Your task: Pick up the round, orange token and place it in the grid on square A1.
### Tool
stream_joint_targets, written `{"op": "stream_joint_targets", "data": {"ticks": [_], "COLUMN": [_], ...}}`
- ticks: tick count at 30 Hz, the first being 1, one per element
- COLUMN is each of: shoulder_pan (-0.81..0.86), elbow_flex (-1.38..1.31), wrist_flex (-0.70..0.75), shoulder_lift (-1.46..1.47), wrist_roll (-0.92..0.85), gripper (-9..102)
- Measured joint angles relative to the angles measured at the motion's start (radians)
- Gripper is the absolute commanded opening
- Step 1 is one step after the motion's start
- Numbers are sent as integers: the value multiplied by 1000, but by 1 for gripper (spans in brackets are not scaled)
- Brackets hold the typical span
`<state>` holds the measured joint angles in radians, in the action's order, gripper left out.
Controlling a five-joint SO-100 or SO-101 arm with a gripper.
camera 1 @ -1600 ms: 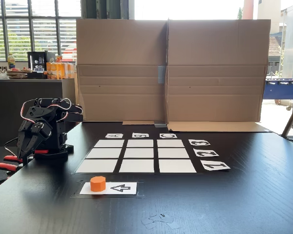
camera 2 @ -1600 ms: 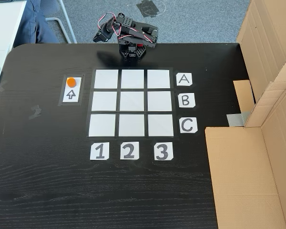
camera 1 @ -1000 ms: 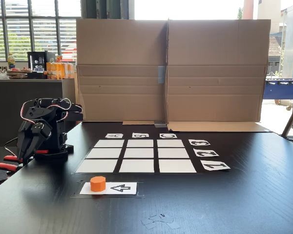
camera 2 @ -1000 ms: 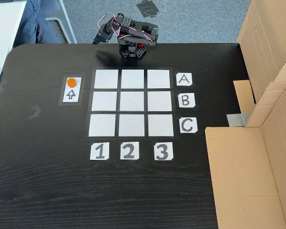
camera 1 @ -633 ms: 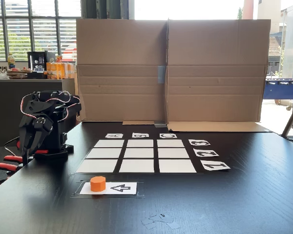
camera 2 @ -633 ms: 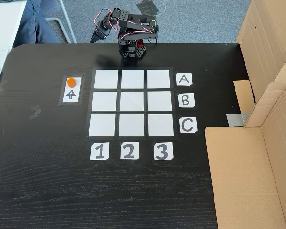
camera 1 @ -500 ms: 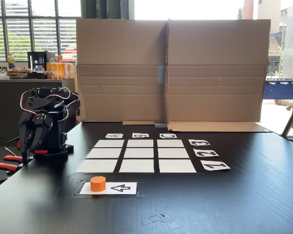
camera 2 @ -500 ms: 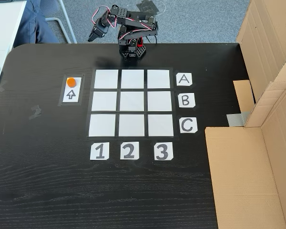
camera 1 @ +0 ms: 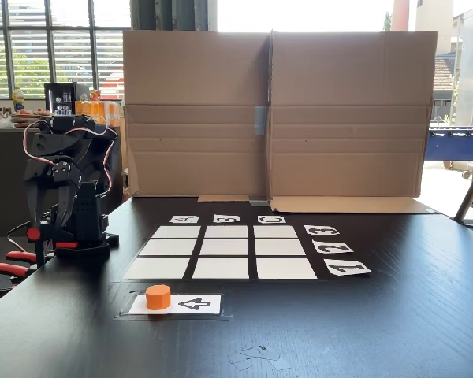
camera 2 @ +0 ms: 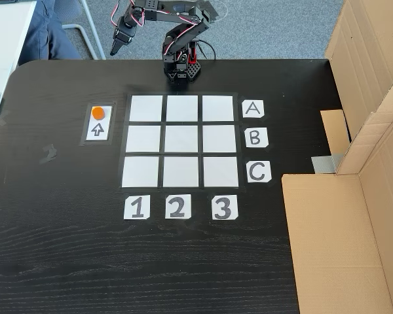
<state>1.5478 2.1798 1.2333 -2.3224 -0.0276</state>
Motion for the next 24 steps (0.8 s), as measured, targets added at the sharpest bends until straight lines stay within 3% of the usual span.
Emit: {"op": "stream_joint_targets", "data": {"ticks": [13, 24], "shoulder_pan": [-94, -210], "elbow_flex": [-373, -609], "wrist_flex": [207, 232], "shoulder_lift": [394, 706], "wrist_roll": [0, 87], "gripper": [19, 21]}}
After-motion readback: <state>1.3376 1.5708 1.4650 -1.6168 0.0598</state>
